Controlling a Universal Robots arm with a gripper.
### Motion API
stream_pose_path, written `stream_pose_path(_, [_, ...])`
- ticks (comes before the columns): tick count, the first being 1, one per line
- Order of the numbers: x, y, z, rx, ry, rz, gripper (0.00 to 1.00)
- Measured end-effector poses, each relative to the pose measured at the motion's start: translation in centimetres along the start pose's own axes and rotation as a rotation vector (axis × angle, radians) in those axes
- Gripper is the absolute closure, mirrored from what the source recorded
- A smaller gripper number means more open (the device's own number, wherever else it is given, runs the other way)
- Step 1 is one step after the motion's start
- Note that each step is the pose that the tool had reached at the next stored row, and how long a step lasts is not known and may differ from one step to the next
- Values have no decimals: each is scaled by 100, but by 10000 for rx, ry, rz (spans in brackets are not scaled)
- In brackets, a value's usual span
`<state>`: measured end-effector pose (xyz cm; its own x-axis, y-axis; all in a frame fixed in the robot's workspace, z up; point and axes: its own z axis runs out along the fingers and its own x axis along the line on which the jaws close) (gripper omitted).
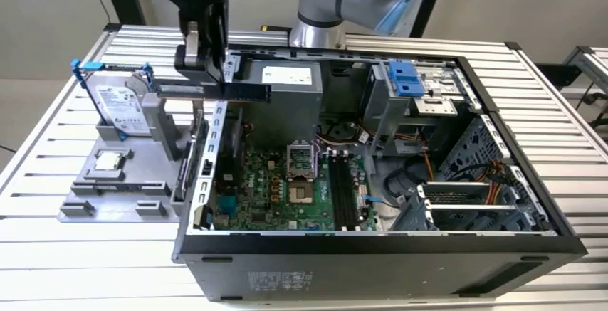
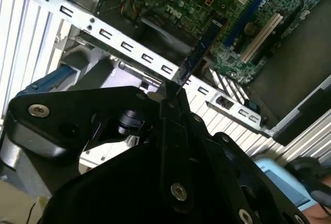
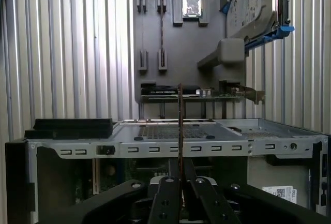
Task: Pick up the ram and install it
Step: 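Pick up the ram and move it above insertion slot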
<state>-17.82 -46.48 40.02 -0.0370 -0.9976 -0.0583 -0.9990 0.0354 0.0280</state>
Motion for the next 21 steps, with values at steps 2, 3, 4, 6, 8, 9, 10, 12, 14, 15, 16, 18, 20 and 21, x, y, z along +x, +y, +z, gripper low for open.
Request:
stream_pose_path(2, [-2,-54,-1,-2,0,0,100])
stream_pose_path(3, [-3,-82,-2,-3,1,-1,100])
stream_pose_path(4, [-4,-108,-3,-3,1,0,100])
stream_pose_path(6, [-6,-164,-4,-4,0,0,100])
stream_pose_path(8, [-8,-218,-6,-5,0,0,100])
stream_pose_path(9, [-9,-243,-6,-6,0,0,100])
stream_pose_path(10, [-10,-270,-7,-6,0,0,100])
stream_pose_path(12, [-12,-321,-9,-8,1,0,100])
stream_pose_path(14, [-14,-373,-10,-9,0,0,100])
stream_pose_path(15, [-15,-399,-10,-9,0,0,100])
stream_pose_path(16, [-16,-425,-11,-9,0,0,100])
stream_pose_path(18, [-18,-476,-13,-10,1,1,100])
stream_pose_path(20, [-19,-529,-14,-12,1,1,100])
stream_pose_path(21, [-20,-556,-15,-12,1,1,100])
